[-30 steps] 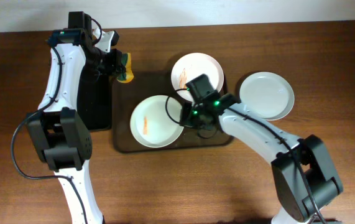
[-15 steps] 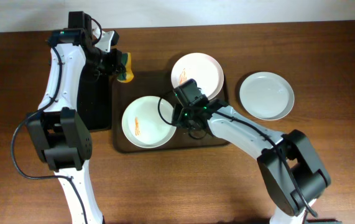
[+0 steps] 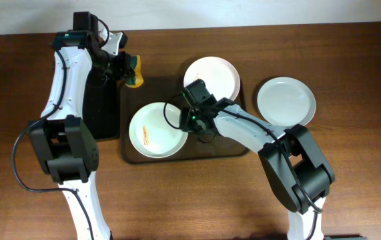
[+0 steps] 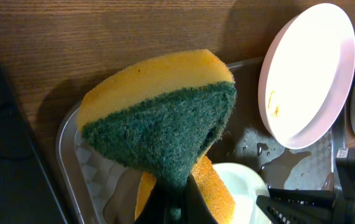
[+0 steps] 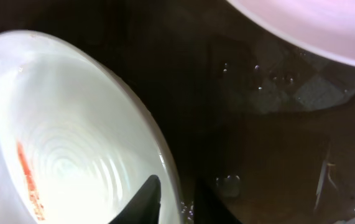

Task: Clean dirty plates on tray and stack at the side
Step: 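Slide the held plate left toward the sponge with the right gripper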

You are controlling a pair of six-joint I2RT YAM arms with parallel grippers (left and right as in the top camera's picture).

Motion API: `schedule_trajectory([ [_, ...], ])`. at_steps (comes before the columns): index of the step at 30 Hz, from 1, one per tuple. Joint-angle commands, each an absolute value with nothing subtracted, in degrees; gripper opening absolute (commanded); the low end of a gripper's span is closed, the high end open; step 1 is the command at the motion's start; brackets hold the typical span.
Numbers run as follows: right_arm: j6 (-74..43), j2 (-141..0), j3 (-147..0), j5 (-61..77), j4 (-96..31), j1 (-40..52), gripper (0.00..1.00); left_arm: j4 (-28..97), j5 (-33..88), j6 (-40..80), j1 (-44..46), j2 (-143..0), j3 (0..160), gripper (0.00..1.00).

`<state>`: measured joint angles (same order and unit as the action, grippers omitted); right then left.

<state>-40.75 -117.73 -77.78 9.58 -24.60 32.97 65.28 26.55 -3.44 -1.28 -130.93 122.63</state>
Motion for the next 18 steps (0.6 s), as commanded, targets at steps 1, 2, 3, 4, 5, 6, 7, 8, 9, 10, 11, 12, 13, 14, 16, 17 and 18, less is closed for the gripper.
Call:
schedule_trajectory([
  [1,-41.43,-119.04,-78.89,10.37,-24.69,32.58,0.09,65.12,26.94,-3.07,-1.13,-131.55,123.46,0.01],
  [2,-41.74,-119.04,-78.89,10.35,-24.64,32.58,0.04,65.12,26.94,-3.07,-1.13,-131.55,123.46,0.01],
  [3,-42.83,-119.04,-78.89,10.28,-24.51,32.53,0.04,65.12,26.94,-3.07,-1.13,-131.55,123.46,0.01],
  [4,-44.29,-119.04,-78.89,9.96,-24.43,32.47,0.04,65.12,26.94,-3.07,-1.13,-131.55,123.46,0.01],
  [5,-47.29,-119.04,-78.87,9.43,-24.43,32.34,0.04,65.14,26.94,-3.07,-1.13,-131.55,123.46,0.01],
  [6,-50.92,-119.11,-78.87,8.32,-24.43,32.21,0.04,65.17,26.94,-3.07,-1.13,-131.55,123.46,0.01],
  [7,-52.29,-119.11,-78.87,7.18,-24.4,32.21,0.04,65.17,26.94,-3.07,-1.13,-131.55,123.46,0.01],
  [8,-52.64,-119.11,-78.87,6.09,-24.38,32.21,0.04,65.23,26.94,-3.07,-1.13,-131.55,123.46,0.01],
  [9,-52.6,-119.11,-78.87,5.74,-24.38,32.21,0.04,65.41,26.94,-3.07,-1.13,-131.55,123.46,0.01],
  [10,-52.6,-119.11,-78.87,5.74,-24.38,32.18,0.04,65.58,26.94,-3.07,-1.13,-131.55,123.46,0.01],
  [11,-52.53,-119.11,-78.87,5.72,-24.21,32.16,0.1,65.78,26.92,-3.07,-1.13,-131.55,123.46,0.01],
  [12,-51.62,-119.13,-78.87,5.48,-24.01,32.16,0.15,65.78,26.92,-3.07,-1.13,-131.55,123.46,0.01],
  [13,-51.27,-119.31,-78.87,5.3,-23.73,32.16,0.18,65.73,26.92,-3.07,-1.13,-131.55,123.46,0.01],
  [14,-51.27,-119.46,-78.87,5.3,-23.53,32.16,0.18,65.73,26.92,-3.07,-1.13,-131.55,123.46,0.01],
  [16,-51.29,-120.25,-78.87,5.34,-23.0,32.16,0.17,65.76,26.94,-3.05,-1.1,-131.55,123.46,0.01],
  [17,-51.31,-120.79,-78.87,5.37,-22.85,32.16,0.13,65.73,26.92,-3.05,-1.15,-131.55,123.46,0.01],
  [18,-51.31,-121.03,-78.87,6.0,-22.9,32.12,0.05,65.8,26.92,-3.07,-1.17,-131.55,123.46,0.01],
])
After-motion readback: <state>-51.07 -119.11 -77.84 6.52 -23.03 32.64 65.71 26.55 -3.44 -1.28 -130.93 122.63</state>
